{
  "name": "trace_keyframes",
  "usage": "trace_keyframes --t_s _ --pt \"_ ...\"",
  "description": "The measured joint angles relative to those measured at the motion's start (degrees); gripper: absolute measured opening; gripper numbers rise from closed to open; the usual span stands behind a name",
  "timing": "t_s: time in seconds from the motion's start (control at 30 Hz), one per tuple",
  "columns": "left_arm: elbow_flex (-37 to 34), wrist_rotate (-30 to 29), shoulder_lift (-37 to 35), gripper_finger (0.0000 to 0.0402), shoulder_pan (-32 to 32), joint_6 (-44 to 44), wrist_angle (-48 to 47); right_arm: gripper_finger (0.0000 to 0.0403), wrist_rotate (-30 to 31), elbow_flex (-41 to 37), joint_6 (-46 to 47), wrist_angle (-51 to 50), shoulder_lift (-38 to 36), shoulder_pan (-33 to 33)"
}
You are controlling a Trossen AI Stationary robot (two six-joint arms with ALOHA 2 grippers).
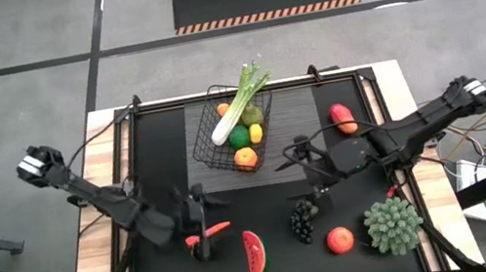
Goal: Build produce basket
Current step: Put the plum into the wire basket
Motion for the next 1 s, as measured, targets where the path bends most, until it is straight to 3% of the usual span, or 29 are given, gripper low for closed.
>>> trace_keyframes --t_s 0.17,0.27,0.37,1.0 --pt "10.34 0.93 6.77 0.0322 -4.31 -18.15 -31.35 0.0327 -0.02 -3.84 0.22 3.07 -3.08 0.00" --pt "17.91 7.50 10.72 0.0322 -5.89 -33.61 -51.48 0.0327 -0.04 -5.14 1.77 3.09 -4.49 0.00" --pt "22.80 15.22 14.40 0.0322 -7.36 -41.98 -64.10 0.0327 -0.04 -6.48 3.17 3.79 -5.36 -0.02" --pt "23.02 16.33 24.56 0.0322 -16.01 -48.98 -72.64 0.0327 -0.61 -8.41 4.25 6.37 -4.37 -0.02"
